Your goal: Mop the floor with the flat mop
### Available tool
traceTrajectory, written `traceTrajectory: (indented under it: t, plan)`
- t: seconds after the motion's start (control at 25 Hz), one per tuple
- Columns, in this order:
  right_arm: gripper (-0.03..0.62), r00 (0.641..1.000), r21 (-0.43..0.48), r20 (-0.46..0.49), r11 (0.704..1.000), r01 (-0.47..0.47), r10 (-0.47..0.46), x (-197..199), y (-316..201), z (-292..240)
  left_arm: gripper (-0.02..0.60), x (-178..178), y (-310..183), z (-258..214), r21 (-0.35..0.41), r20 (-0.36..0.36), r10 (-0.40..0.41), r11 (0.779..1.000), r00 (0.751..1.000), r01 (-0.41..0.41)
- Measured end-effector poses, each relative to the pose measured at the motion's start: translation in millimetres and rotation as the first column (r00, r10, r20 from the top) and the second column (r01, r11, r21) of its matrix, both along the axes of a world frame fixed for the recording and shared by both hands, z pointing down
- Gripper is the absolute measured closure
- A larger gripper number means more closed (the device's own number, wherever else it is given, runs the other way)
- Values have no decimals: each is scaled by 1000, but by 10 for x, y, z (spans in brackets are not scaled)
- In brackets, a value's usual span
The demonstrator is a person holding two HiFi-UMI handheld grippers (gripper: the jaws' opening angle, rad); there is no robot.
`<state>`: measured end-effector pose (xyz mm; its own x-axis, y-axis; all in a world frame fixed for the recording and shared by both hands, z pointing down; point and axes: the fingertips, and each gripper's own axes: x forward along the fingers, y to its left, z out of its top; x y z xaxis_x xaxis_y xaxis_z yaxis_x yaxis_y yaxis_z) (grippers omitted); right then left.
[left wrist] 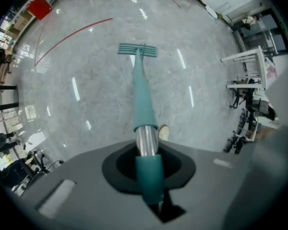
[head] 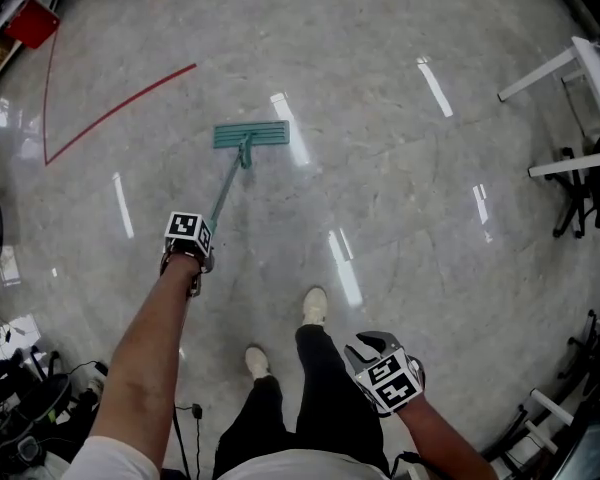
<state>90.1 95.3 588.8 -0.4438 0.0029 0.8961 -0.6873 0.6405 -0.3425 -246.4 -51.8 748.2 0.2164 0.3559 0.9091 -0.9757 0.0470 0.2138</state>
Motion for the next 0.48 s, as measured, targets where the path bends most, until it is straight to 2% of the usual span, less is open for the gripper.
traceTrajectory:
  t: [0.24, 0.48]
  plan:
    - [470, 1000, -12, -11, 1000, 24, -24, 20, -29, 59, 525, 18, -292, 47, 12, -2, 0, 1000, 1000, 0]
    - [470, 1000, 1, -10, 1000, 23, -23, 49, -155, 87, 526, 36, -354, 92, 24, -4, 0, 1000, 1000, 0]
